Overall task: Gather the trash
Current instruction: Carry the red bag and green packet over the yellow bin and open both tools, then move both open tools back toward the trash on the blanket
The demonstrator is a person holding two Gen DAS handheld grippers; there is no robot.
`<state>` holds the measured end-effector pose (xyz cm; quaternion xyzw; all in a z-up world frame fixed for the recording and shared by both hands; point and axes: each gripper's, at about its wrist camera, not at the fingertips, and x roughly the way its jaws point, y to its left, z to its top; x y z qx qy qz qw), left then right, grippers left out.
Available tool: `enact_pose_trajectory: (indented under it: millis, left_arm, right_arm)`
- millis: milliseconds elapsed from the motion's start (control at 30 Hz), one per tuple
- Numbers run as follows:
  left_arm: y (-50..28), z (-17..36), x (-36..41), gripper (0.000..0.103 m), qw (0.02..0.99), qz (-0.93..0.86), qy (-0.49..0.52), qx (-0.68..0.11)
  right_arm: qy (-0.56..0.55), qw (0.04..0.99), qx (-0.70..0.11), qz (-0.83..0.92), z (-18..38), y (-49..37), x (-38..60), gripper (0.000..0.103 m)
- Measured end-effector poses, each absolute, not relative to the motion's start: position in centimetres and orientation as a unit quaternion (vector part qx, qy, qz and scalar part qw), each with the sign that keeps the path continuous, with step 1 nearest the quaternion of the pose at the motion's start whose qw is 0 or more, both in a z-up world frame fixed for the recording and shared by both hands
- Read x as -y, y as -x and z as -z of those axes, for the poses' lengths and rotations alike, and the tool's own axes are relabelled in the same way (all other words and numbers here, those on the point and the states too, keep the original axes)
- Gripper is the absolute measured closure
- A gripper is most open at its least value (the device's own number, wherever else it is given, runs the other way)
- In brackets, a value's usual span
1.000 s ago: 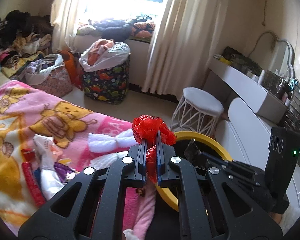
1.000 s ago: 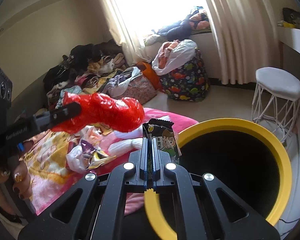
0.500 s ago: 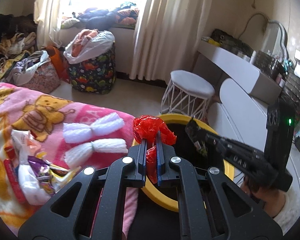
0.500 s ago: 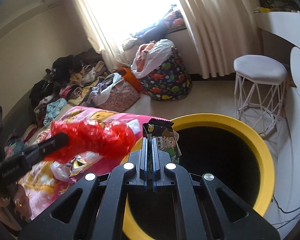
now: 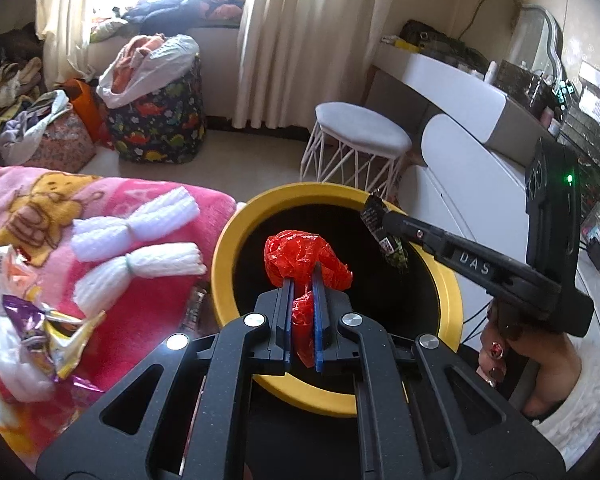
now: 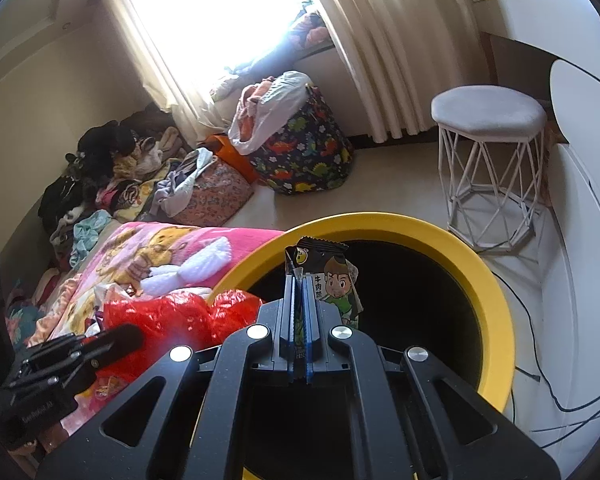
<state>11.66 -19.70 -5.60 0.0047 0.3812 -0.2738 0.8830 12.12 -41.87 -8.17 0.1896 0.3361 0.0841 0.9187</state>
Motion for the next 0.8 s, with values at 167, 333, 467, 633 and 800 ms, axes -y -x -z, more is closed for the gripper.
enact_pose_trajectory:
  millis: [167, 333, 467, 633, 800]
  left_arm:
    - [-11.9, 6.6, 19.9, 0.068, 0.882, 0.262, -0.014, -0.391]
    - [-11.4, 6.4, 19.3, 0.033, 0.897, 0.238, -0.029, -0.372]
    - [-11.2, 6.1, 18.5, 0.021, 0.904, 0.227, -0.026, -0.361]
    - [-11.1, 5.5, 17.0, 0.015, 0.912, 0.209, -0.011, -0.352]
    - [-11.0, 4.7, 15.5, 0.013, 0.922, 0.189, 0.001, -0.339]
  right_arm:
    - [-0.197, 0.911, -0.355, -0.073, 9.1, -12.5, 42.3, 0.096]
    - [-0.184, 0.912, -0.361, -0.062, 9.3, -12.6, 42.0, 0.07]
    - [-0.173, 0.916, -0.357, -0.066, 9.0, -12.5, 41.2, 0.064]
    - [-0.16, 0.92, -0.35, -0.077, 8.5, -12.3, 40.0, 0.059]
    - [-0.147, 0.922, -0.346, -0.091, 7.8, -12.1, 38.5, 0.058]
